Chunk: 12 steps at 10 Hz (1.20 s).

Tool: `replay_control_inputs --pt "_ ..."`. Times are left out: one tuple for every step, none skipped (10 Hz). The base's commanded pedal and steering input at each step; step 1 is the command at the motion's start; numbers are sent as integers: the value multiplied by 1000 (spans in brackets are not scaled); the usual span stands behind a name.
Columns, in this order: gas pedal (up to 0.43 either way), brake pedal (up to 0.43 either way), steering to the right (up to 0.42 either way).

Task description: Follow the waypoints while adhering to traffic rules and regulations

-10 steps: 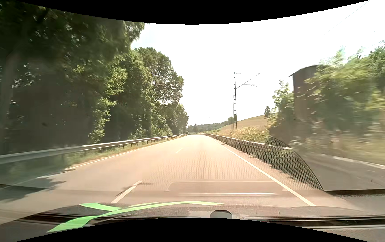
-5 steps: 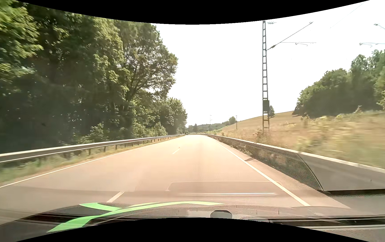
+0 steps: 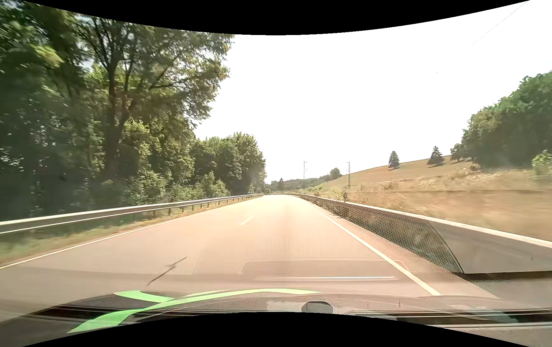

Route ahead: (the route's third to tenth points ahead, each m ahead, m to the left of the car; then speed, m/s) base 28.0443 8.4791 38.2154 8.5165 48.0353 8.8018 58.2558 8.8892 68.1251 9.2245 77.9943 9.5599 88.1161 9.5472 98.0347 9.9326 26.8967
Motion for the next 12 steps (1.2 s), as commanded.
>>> replay_control_inputs --pt "248 0 -4" --pt "248 0 -4" --pt "260 0 -4" --pt "260 0 -4" --pt "268 0 -4" --pt "280 0 -4" --pt "280 0 -5" --pt "280 0 -5" --pt "280 0 -5" --pt "268 0 -5" --pt "240 0 -5" --pt "240 0 -6"
